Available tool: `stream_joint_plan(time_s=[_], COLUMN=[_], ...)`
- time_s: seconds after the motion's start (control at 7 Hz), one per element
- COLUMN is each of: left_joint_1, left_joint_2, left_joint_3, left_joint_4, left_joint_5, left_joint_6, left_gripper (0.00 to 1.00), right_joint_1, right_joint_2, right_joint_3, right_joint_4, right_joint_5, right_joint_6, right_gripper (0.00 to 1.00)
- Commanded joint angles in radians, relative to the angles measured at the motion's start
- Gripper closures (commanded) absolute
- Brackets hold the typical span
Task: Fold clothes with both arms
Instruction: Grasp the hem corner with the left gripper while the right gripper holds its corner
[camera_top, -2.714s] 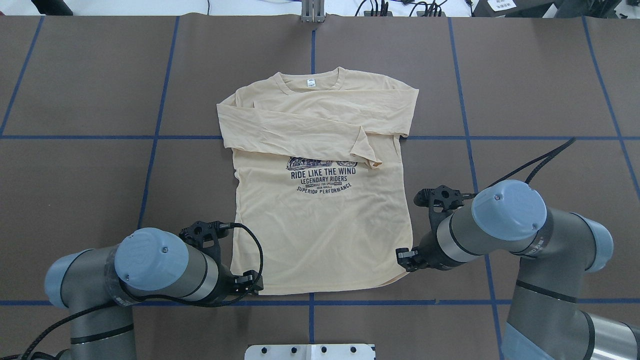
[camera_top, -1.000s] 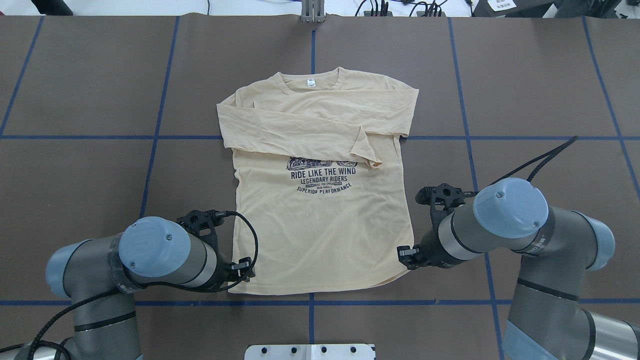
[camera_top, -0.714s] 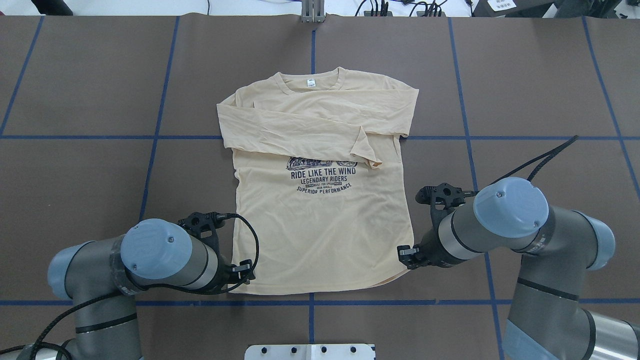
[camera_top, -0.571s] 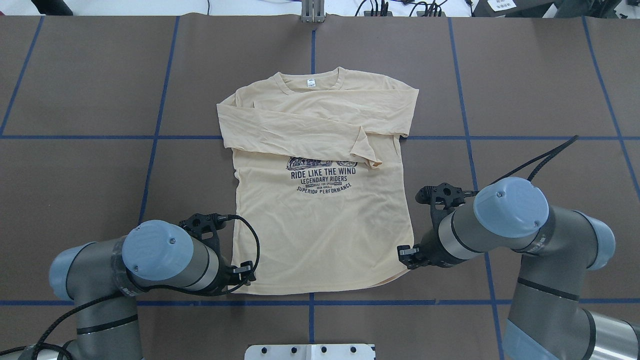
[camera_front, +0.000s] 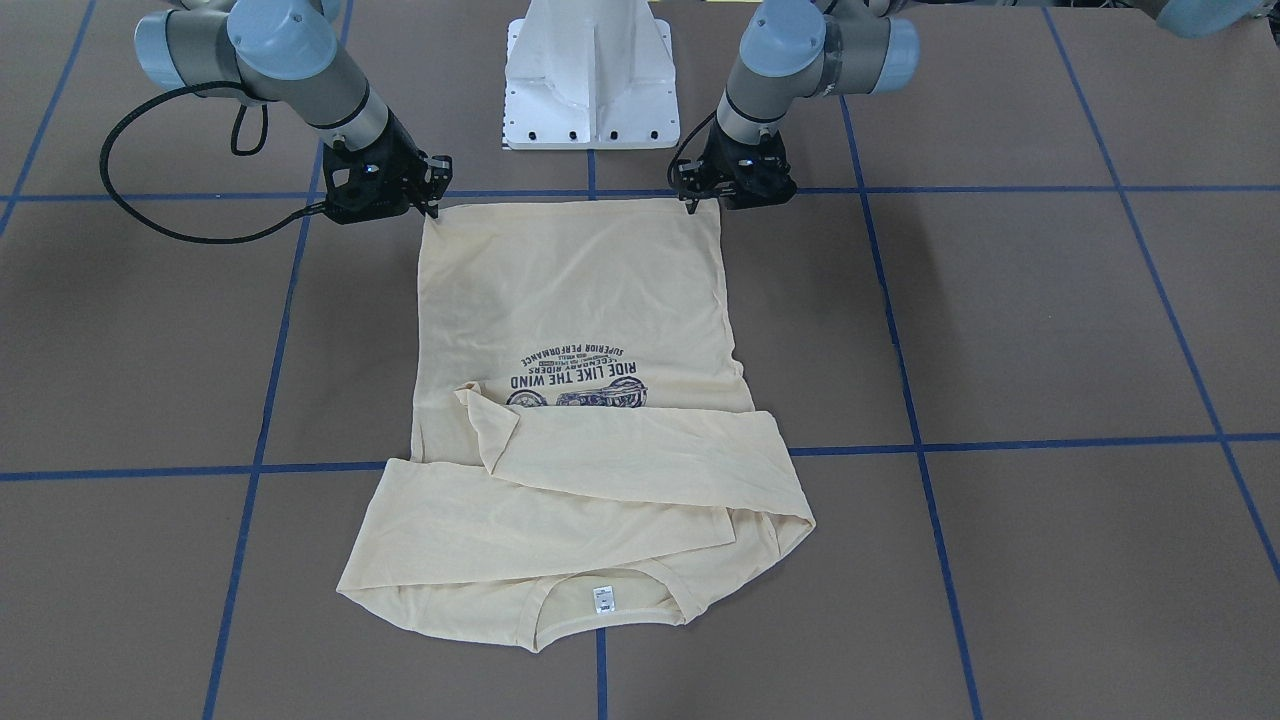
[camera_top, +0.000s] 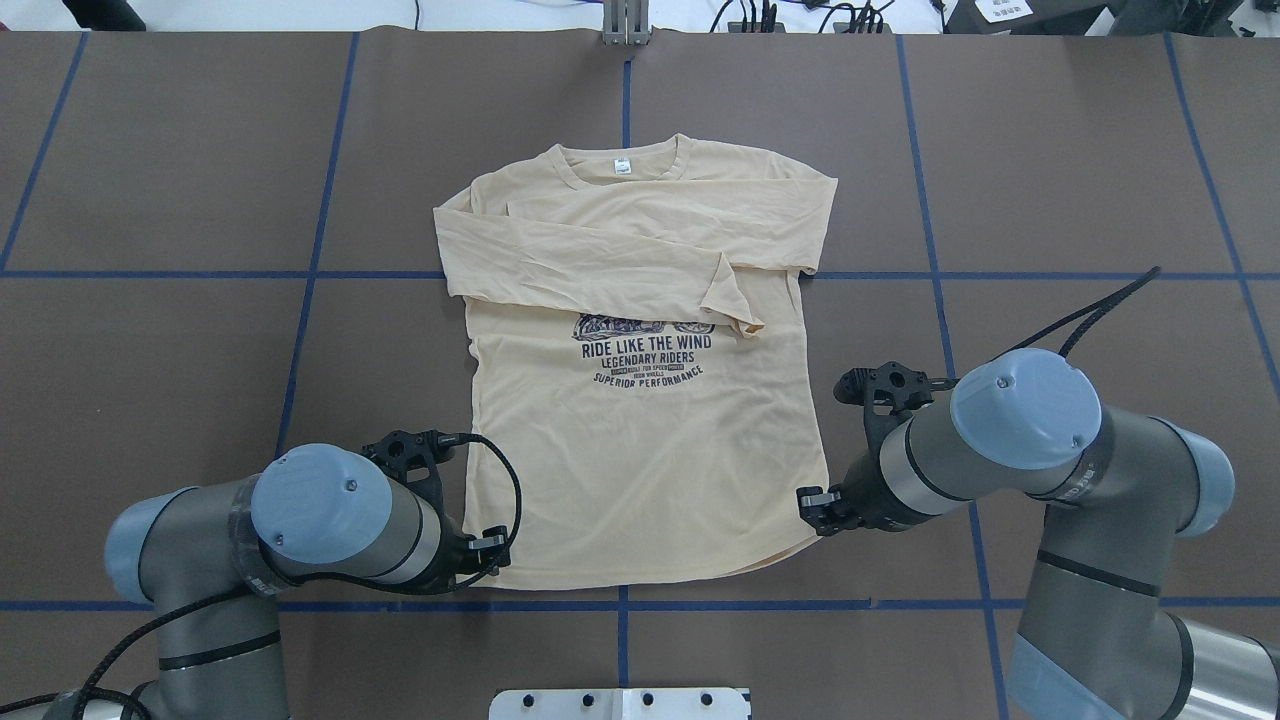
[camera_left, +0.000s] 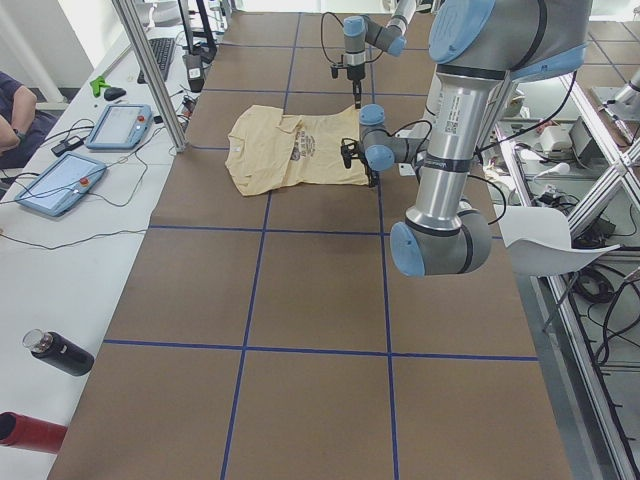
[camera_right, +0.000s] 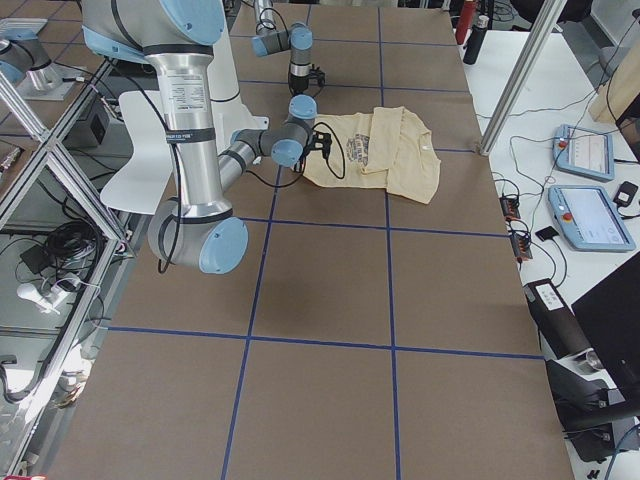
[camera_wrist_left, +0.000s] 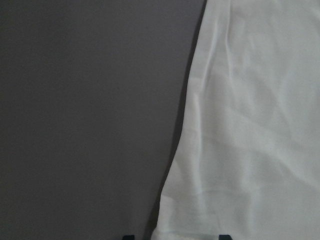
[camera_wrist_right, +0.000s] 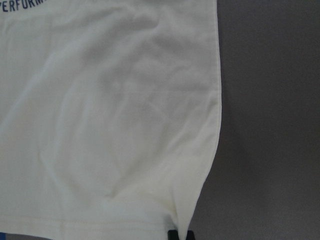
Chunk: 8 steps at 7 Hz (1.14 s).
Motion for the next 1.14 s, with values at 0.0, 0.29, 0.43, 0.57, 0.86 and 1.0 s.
stream_joint_plan(time_s=[0.0,0.29,0.43,0.57,0.86,1.0], left_joint_1=[-0.001,-0.001,-0.001,0.001,-0.008,-0.022], left_joint_2=[-0.001,-0.001,-0.001,-0.001,0.001,0.005], left_joint_3=[-0.001,-0.002,-0.002,-0.004,-0.005,-0.039], left_joint_4=[0.0,0.0,0.0,0.0,0.002,0.003], left_joint_5=[0.0,0.0,0.0,0.0,0.0,0.0], left_joint_6=[-0.001,-0.001,-0.003,-0.003,-0.003,-0.003], left_gripper=[0.54,0.74,0.83,0.97,1.0,1.0], right_joint_1=[0.004,0.005,0.01,0.011,0.016,0.025], right_joint_2=[-0.001,-0.001,-0.003,-0.003,-0.004,-0.004], right_joint_3=[0.0,0.0,0.0,0.0,0.0,0.002], right_joint_4=[0.0,0.0,0.0,0.0,0.0,0.0], right_joint_5=[0.003,0.005,0.012,0.018,0.023,0.037], right_joint_6=[0.0,0.0,0.0,0.0,0.0,0.0], right_gripper=[1.0,1.0,1.0,1.0,1.0,1.0])
